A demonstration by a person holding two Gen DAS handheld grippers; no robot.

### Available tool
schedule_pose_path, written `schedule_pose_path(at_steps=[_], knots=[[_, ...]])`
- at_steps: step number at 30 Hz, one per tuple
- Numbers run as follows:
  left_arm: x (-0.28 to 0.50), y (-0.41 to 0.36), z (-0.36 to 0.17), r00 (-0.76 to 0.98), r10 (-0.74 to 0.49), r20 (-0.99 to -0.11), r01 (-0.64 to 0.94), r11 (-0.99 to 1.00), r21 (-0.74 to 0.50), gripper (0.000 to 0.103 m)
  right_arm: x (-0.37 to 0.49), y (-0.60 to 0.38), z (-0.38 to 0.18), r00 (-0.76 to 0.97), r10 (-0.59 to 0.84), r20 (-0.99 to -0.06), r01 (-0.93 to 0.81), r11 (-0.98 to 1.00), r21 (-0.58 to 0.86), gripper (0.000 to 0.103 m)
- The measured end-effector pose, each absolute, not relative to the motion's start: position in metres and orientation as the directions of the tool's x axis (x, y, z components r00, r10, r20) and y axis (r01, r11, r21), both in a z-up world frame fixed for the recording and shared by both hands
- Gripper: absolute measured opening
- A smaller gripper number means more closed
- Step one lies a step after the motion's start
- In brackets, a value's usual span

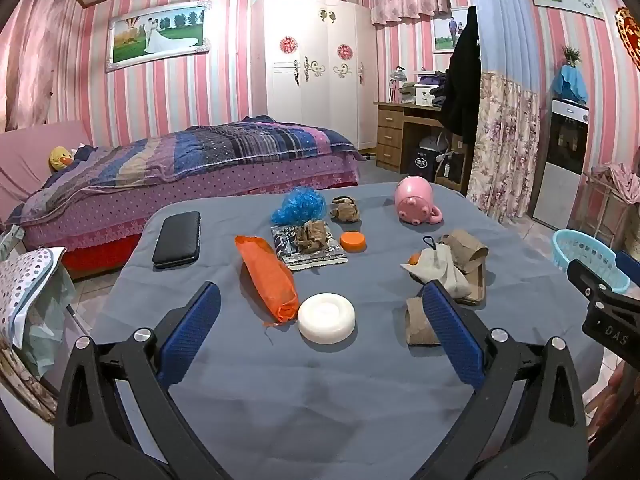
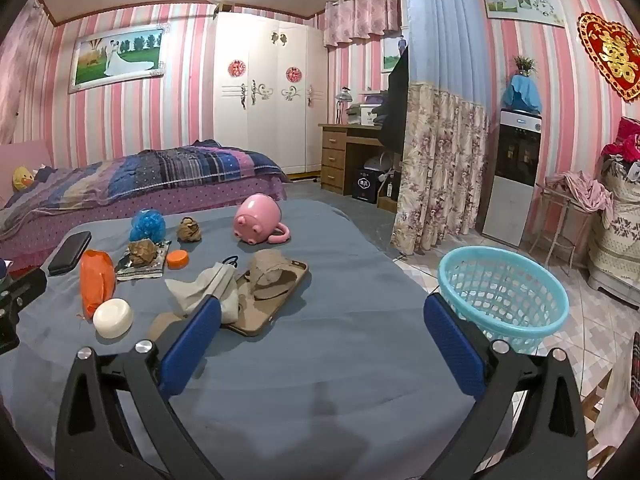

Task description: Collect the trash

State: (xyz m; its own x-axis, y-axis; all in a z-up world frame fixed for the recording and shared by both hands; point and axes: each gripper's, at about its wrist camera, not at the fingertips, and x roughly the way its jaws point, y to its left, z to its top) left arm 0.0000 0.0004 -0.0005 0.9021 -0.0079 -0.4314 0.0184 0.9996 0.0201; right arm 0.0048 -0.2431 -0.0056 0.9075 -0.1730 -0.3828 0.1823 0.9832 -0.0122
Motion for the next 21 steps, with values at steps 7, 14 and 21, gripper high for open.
schedule_pose_path(at_steps=[7, 14, 21], knots=[[-0.0002, 0.0006, -0.0004, 0.903, -0.006, -0.43, 0.016, 1.0, 0.022, 0.098, 0.0053, -0.2432, -0.0057, 0.907, -0.171, -0.386, 0.18, 0.984, -0.014, 0.099], [-0.0003, -0.0005, -0.0003, 0.903, -0.001, -0.429, 0.013, 1.0, 0.024, 0.098, 0.0042, -0.242, -0.0049, 0.911, -0.172, -0.376, 0.18, 0.984, -0.014, 0.099], [-0.0004, -0.0004, -0.0004, 0.904, -0.001, -0.427, 0.013, 1.0, 0.026, 0.098, 0.0038, -0.2426, -0.0035, 0.911, -0.174, -0.374, 0.184, 0.983, -0.011, 0.099]])
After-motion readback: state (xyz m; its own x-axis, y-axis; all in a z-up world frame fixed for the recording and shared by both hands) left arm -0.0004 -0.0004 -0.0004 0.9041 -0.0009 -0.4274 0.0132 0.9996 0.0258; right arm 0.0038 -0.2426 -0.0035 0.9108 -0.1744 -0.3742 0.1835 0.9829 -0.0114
